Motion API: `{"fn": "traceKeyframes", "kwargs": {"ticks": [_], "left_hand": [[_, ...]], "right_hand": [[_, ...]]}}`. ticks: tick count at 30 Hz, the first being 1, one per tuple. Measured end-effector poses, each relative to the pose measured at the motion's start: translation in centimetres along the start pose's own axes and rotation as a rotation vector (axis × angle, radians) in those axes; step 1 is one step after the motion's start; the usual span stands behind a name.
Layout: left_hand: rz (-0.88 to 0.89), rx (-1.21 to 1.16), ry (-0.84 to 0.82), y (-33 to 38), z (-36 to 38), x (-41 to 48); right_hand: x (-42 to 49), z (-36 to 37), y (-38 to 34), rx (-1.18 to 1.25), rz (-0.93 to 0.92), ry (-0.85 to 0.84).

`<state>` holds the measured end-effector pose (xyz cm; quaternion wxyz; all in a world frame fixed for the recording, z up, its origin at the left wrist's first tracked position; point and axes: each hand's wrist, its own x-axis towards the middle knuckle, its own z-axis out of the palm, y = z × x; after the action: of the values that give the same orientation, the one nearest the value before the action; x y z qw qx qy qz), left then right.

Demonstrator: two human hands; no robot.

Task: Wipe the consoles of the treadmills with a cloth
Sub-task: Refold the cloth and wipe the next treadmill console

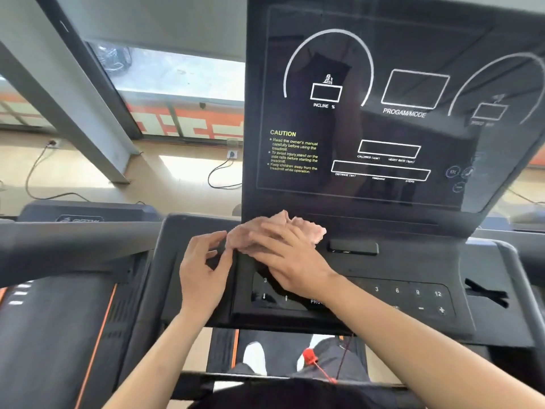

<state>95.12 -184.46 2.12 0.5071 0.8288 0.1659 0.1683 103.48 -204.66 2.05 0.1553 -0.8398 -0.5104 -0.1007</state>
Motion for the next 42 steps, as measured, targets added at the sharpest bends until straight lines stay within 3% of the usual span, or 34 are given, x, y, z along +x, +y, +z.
{"fn": "traceKeyframes", "kwargs": {"ticks": [4, 7, 11, 18, 24, 31, 42], "left_hand": [[0.177, 0.148, -0.062, -0.9, 0.7, 0.0], [0.076, 0.124, -0.118, -1.4, 1.2, 0.4], [0.068, 0.134, -0.185, -2.3, 1.1, 0.1], [0.106, 0.198, -0.276, -2.8, 0.3, -1.5], [0.075, 0.216, -0.25, -2.8, 0.8, -2.9], [0.059, 0.254, -0.225, -2.5, 1.5, -4.2], [0.173, 0.355, -0.259, -3.3, 2.1, -5.3]], "right_hand": [[-2.6, 0.1, -0.6, -0.001, 0.128, 0.124], [-2.1, 0.4, -1.3, -0.02, 0.267, -0.057], [-0.6, 1.2, -2.8, -0.085, 0.303, -0.329], [-3.9, 0.0, -0.8, -0.202, 0.316, -0.404], [-10.0, -4.0, 3.5, -0.231, 0.322, -0.462], [-16.7, -7.8, 6.5, -0.141, 0.52, -0.448], [-25.6, -10.5, 6.7, 0.0, 1.112, -0.249]]}}
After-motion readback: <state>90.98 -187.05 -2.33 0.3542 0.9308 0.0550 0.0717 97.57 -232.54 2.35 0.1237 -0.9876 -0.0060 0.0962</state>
